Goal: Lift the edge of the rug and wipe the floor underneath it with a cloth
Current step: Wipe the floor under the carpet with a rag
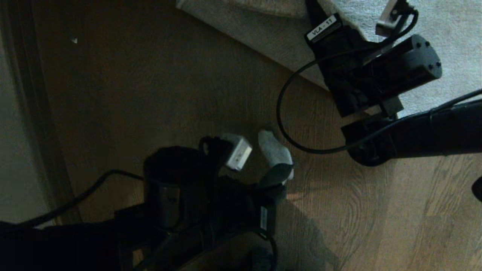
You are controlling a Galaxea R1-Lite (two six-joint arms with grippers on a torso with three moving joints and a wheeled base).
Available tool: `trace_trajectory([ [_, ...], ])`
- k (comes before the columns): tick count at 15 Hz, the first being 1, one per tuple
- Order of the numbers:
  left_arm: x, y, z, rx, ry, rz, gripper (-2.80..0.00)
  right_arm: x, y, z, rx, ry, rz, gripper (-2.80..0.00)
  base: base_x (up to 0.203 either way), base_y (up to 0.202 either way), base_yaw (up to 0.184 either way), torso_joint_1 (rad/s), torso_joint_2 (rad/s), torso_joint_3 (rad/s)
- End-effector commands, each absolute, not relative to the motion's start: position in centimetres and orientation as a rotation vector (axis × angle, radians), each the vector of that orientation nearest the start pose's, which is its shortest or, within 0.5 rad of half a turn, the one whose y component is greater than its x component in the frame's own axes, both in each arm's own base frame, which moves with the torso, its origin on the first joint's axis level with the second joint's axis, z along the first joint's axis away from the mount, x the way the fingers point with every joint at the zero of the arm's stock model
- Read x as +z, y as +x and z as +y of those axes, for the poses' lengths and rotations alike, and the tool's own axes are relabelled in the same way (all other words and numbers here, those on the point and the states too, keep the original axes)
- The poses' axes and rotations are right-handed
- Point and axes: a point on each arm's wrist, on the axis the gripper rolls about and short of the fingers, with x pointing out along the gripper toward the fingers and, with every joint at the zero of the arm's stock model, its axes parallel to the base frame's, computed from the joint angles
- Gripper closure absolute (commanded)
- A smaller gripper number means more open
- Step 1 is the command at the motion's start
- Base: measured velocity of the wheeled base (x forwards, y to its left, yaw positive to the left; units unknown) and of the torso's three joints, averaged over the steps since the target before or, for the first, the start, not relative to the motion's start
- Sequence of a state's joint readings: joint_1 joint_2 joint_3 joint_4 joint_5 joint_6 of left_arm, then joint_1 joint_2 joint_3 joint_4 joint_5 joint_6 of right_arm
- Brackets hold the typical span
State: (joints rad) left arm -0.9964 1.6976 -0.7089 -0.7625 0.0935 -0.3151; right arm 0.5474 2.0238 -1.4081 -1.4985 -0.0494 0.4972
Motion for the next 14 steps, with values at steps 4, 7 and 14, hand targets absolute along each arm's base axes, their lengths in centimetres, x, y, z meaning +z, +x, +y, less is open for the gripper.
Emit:
trace_trajectory([
  [4, 13.1, 17.7, -28.0, -0.839, -0.177, 0.337, 0.0, 30.8, 33.2, 19.2, 0.654, 0.714, -0.738, 0.0, 0.0, 0.0, 0.0, 0.0, 0.0, 0.0],
  [7, 11.5, 18.3, -29.1, -0.838, -0.155, 0.31, 0.0, 30.4, 33.6, 19.2, 0.65, 0.711, -0.733, 0.0, 0.0, 0.0, 0.0, 0.0, 0.0, 0.0],
  [14, 8.2, 20.4, -32.2, -0.814, -0.174, 0.26, 0.0, 30.5, 33.8, 18.7, 0.633, 0.703, -0.746, 0.0, 0.0, 0.0, 0.0, 0.0, 0.0, 0.0],
])
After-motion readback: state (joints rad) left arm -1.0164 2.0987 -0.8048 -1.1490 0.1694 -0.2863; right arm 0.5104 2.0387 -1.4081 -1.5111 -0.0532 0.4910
